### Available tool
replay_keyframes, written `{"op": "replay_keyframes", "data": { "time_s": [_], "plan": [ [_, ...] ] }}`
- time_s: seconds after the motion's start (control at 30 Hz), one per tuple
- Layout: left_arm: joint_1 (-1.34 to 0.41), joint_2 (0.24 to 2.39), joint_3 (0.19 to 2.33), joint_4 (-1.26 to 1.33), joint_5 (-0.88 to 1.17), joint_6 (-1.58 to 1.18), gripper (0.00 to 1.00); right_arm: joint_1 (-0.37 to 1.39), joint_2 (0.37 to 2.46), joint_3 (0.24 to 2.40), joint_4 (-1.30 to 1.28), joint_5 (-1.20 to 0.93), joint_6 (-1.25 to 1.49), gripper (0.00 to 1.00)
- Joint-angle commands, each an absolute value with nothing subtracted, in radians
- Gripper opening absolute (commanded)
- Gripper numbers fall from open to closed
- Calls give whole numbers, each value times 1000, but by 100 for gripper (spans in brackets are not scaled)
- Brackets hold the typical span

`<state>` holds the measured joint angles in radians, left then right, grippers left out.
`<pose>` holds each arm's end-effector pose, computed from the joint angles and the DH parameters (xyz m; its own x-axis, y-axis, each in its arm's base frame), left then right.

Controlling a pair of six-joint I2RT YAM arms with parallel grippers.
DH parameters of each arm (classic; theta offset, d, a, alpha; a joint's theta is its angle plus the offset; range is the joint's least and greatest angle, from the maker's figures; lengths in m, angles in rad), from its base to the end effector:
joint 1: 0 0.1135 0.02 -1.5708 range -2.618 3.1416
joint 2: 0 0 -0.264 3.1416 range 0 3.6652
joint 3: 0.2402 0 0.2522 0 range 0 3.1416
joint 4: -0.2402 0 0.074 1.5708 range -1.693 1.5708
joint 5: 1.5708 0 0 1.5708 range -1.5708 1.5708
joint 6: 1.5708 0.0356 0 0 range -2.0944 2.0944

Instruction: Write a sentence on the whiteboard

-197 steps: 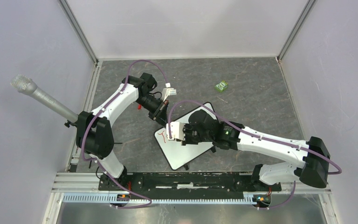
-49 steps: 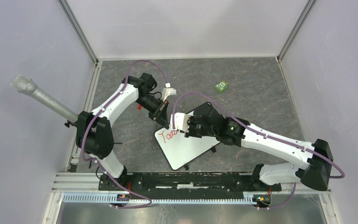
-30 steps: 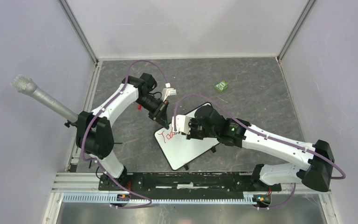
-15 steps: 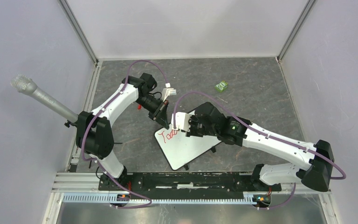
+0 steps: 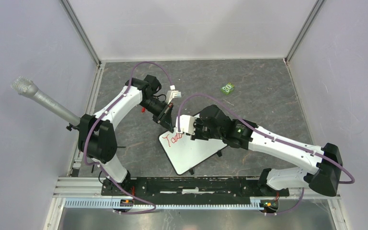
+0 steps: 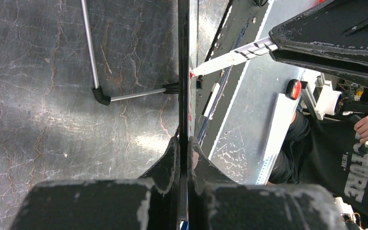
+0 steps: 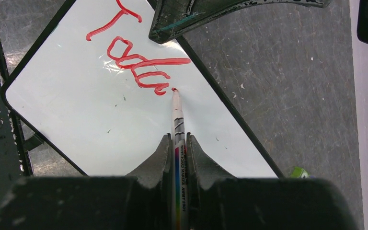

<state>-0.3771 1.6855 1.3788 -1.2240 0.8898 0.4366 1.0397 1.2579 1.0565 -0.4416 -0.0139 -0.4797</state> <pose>0.2741 -0.1383 0.2627 -0.7316 0.5761 -0.3646 0.6292 0.3644 -0.6865 0.1406 0.2404 0.3088 0.1311 -0.6879 -0.7138 -0.9100 0.2022 -0.3620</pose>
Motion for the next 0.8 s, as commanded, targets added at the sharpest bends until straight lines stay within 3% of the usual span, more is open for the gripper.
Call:
{"op": "replay_keyframes", "data": {
  "time_s": [0.0,0.47,0.77],
  "plan": [
    [-385,1662,1378,-1245,900,470,3,1013,1256,1080,-414,41,-479,0],
    [-384,1661,1376,-1244,900,468,3,1014,1212,995,-464,-54,-465,0],
    [-384,1663,1376,-1245,901,471,3,1002,1231,1063,-443,21,-486,0]
  ]
}}
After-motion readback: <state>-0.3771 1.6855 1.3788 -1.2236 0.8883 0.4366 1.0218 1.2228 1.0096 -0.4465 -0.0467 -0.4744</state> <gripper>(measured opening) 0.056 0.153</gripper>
